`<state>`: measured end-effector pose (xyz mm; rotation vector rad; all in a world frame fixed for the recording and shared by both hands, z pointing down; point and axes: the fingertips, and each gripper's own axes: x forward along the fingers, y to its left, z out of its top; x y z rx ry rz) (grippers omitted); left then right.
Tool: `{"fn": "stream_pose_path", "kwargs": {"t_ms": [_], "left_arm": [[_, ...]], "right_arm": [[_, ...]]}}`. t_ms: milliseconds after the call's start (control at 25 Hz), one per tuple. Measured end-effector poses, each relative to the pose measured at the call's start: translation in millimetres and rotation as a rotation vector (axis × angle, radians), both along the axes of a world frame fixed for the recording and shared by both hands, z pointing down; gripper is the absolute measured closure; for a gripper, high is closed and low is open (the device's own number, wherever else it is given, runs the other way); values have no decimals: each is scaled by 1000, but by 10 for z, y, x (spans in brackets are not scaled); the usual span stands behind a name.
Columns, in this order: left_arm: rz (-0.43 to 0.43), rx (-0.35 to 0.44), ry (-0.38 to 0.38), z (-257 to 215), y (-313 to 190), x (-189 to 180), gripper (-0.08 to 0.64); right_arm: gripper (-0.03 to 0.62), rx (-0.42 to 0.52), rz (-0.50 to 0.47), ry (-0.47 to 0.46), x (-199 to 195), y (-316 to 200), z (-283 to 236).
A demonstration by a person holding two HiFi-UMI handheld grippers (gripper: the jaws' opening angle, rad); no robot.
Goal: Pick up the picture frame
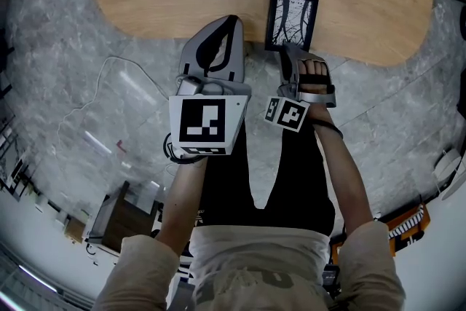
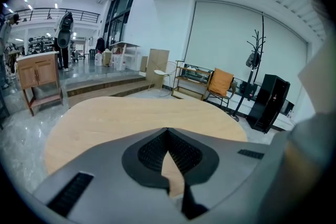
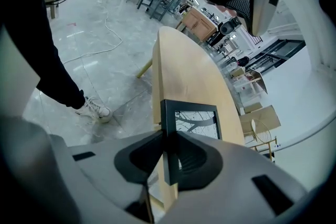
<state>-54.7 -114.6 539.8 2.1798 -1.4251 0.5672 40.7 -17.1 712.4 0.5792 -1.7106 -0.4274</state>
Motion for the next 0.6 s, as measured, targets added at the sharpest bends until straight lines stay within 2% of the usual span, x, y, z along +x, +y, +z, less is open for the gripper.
{"fn": "stream_pose_path", "kwargs": {"t_ms": [240,600], "left_arm": [[-13,3,-2,-1,72,-72,551],[-20,58,9,-417,-227,26,551]], "right_arm": [[509,-5,39,-53,-112,54,-127],[511,37,131,-139,-111,-405,-701]]}}
